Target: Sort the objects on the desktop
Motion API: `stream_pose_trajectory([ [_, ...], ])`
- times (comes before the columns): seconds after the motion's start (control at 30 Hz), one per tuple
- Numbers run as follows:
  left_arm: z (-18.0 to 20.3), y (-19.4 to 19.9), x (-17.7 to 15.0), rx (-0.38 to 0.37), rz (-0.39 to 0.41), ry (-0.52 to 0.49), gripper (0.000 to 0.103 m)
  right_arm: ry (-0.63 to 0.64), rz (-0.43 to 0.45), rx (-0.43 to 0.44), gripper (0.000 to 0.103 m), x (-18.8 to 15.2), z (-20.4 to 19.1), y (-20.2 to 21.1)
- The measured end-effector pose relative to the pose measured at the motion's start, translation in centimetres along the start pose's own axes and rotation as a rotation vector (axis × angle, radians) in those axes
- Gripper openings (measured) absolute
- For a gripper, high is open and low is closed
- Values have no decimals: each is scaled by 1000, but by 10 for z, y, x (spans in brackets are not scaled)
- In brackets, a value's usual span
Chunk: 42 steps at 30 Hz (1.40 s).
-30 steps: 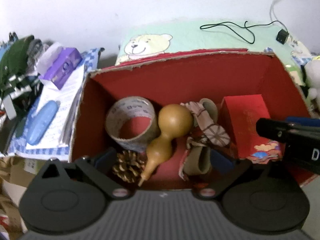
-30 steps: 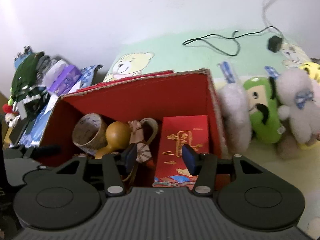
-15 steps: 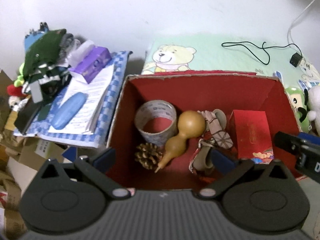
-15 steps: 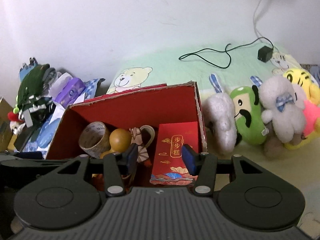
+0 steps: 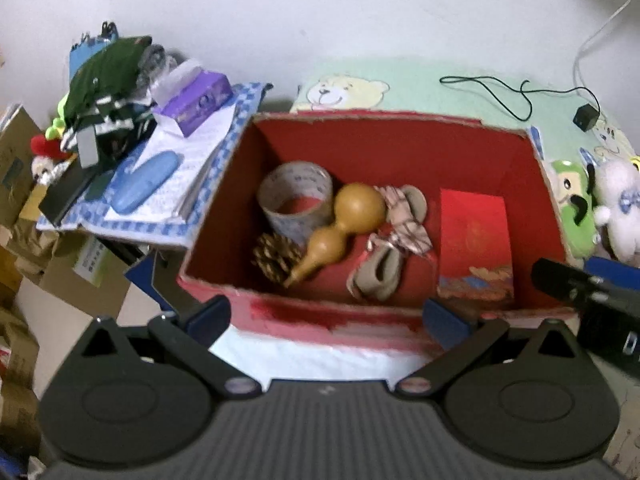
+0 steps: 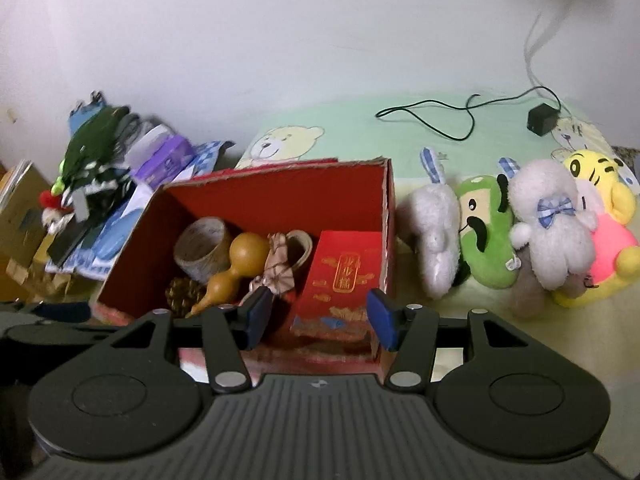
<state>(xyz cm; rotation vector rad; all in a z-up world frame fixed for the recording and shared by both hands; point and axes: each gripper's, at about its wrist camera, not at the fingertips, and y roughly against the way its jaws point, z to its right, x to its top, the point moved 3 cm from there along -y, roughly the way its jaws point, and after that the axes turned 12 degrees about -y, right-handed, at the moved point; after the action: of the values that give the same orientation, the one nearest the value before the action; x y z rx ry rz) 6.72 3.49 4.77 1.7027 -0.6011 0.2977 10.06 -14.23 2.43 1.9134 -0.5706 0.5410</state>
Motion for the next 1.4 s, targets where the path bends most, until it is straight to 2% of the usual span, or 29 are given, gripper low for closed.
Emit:
stream_pose_trajectory([
  [0.17, 18, -3, -21, 71, -57, -11, 103, 13, -20, 12, 57, -12, 8, 7],
  [0.33, 24, -11, -45, 64, -122, 10, 103, 3, -83, 34, 57, -32, 18, 4],
  [0.5, 19, -16, -55, 76, -158, 15, 103, -3, -166, 1, 57, -53, 16, -11],
  [0.67, 4, -5, -38, 78, -123, 11, 102, -6, -142, 6, 57, -45, 2, -7],
  [0.83, -18, 5, -13, 57, -60, 16, 103, -4, -57, 23, 57, -17, -27, 9],
  [0.9, -23, 3, -3, 49, -52, 11, 103, -2, -42, 20, 61, -13, -29, 9],
  [1.0, -29, -4, 8, 40, -57, 2, 103, -16, -6, -28, 61, -4, -34, 3],
  [1.1, -33, -12, 13, 20, -53, -19, 103, -71, -2, -60, 61, 2, -32, -8],
  [1.4, -42, -36, 34, 4, -27, -61, 103, -90, 12, -120, 61, 12, -38, -30],
])
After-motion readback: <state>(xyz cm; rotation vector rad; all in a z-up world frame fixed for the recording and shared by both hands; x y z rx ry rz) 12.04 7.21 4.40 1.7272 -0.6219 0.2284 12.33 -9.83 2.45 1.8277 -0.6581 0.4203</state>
